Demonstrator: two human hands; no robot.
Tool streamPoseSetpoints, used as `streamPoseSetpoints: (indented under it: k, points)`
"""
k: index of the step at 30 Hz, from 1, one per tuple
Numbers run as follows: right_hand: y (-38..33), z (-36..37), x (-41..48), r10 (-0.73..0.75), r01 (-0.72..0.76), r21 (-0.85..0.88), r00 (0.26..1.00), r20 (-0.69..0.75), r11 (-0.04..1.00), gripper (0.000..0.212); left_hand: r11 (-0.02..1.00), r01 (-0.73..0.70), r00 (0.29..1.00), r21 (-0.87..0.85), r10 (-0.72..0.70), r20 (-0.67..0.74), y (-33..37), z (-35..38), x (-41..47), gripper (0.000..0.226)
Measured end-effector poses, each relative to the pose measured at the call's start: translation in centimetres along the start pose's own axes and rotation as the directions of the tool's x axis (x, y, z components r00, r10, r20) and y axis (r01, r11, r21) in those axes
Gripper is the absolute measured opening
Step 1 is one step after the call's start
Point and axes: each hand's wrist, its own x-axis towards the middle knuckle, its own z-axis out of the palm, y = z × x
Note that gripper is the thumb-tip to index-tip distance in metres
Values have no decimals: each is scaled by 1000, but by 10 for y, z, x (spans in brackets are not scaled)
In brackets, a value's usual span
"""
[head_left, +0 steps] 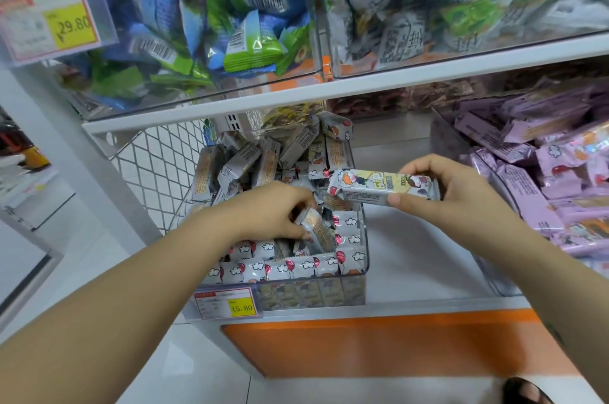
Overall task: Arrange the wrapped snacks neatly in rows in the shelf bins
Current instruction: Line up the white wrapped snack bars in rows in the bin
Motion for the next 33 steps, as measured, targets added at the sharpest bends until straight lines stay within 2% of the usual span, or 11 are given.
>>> streamPoseSetpoints:
  k: [5, 9, 13, 15, 19, 22, 25, 26, 29, 33]
  points:
    - [-2, 2, 0, 17, -16, 81, 1000, -4, 997, 24, 948, -26, 984, -318, -32, -174, 1, -15, -20, 25]
    - [-8, 8, -1, 17, -18, 207, 1000, 7, 978, 27, 816, -42, 943, -576, -159, -293, 4, -15, -31, 24]
    - [-16, 19, -1, 59, -69, 502, 998, 37, 862, 29, 685, -97, 884, -722, -273, -378, 13, -15, -43, 16]
    - [-17, 26, -2, 62, -84, 530, 996, 58, 844, 27, 609, -105, 864, -786, -336, -375, 16, -12, -50, 8]
    - [-18, 41, -7, 66, -75, 463, 997, 36, 883, 24, 368, -159, 837, -916, -442, -323, 19, 1, -64, 33]
    - [-23, 47, -13, 56, -61, 411, 998, 24, 910, 14, 271, -193, 813, -943, -494, -308, 21, 10, -75, 60]
    - [-29, 50, -18, 41, -52, 394, 998, 37, 918, 14, 91, -260, 800, -961, -537, -267, 24, 15, -81, 63]
    - [-31, 50, -20, 33, -49, 383, 998, 49, 922, 15, 102, -259, 796, -960, -540, -272, 24, 16, -81, 60]
    - [-36, 55, -26, -29, -6, 319, 994, 107, 948, 22, 290, -227, 781, -930, -516, -352, 19, 19, -80, 52]
    - [-36, 63, -28, -108, 88, 158, 987, 121, 984, 30, 305, -255, 822, -918, -432, -372, 18, 18, -82, 48]
